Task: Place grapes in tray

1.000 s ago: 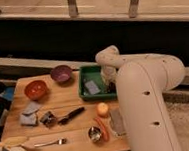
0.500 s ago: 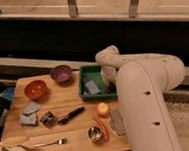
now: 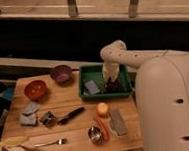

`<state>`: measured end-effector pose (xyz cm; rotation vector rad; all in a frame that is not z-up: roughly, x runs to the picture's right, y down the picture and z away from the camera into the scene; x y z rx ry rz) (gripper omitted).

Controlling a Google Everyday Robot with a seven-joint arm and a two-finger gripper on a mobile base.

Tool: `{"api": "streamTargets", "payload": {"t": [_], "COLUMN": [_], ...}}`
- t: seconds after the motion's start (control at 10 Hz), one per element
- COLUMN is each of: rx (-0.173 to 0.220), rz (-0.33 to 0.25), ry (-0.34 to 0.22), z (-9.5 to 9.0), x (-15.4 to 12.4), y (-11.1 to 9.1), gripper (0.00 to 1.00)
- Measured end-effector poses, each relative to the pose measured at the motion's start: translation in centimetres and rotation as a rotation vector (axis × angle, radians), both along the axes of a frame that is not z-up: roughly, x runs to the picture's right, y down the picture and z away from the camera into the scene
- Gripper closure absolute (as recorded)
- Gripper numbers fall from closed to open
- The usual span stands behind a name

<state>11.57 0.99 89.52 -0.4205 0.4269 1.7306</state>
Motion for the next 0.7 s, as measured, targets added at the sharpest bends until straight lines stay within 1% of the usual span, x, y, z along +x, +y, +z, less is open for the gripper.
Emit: {"api": "streamTargets", "payload": {"t": [0.2,0.3,0.4,0.5,0.6,0.7], "rx": [-0.002,0.006,0.029,0.062,0.084,0.121], "rz": [-0.001,-0.01,-0.024,-0.039,-0.049,-0.058], "ry": [-0.005,0.002,0.006,0.01,0.011,0.017], "z": [0.0,-0.1,-0.1,-0.3,-0.2,-0.1], "x": [-0.3,0.0,-0.2,-0.7,-1.1,-1.3], "y": [0.0,-0.2,-0.7,-2.1,-3.3,-5.4], "gripper": [1.0,1.0,1.0,1.0,1.0,1.0]}}
